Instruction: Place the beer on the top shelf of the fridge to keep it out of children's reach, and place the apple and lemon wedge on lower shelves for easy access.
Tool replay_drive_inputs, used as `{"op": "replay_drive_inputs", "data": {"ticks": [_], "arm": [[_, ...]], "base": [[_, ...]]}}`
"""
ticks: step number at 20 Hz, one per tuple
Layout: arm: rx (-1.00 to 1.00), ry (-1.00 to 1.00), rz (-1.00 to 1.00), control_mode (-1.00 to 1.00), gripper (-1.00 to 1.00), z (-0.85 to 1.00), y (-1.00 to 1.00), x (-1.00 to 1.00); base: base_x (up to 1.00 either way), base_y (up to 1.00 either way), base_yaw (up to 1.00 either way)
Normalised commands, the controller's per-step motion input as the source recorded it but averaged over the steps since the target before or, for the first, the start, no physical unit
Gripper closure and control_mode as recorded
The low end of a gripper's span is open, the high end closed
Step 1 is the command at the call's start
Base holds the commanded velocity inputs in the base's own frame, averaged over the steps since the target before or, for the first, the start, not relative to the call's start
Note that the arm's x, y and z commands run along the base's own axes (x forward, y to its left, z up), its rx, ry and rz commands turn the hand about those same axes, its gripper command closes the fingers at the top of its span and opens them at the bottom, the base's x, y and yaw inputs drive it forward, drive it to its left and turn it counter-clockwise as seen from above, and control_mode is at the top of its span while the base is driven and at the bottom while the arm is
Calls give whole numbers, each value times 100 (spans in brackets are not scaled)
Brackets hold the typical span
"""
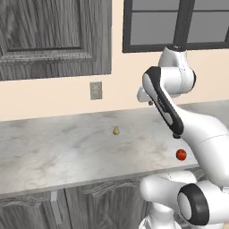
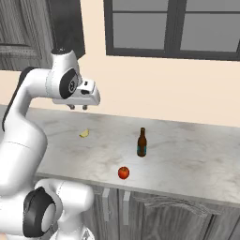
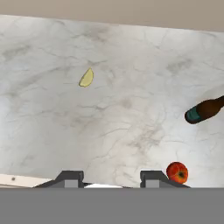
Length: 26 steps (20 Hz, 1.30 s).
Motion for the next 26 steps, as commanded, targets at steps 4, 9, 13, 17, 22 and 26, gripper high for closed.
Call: {"op": "replay_drive_inputs", "data": {"ticks": [4,9,13,17,22,26], "arm": [[0,0,-2,-100,-100,-4,-22,-17],[0,-2,-9,-100,-100,-23,-29,-39],[0,-13,-11,-100,-100,-29,-19,-23],[1,-19,-14,-100,-100,-39,-22,-23],[1,-18,-18,-100,-100,-44,-33,-22],[1,-13,-19,-100,-100,-40,-40,-13]], "base": [[0,0,0],[0,0,0],[0,0,0],[0,0,0],[0,0,0],[0,0,0]]}}
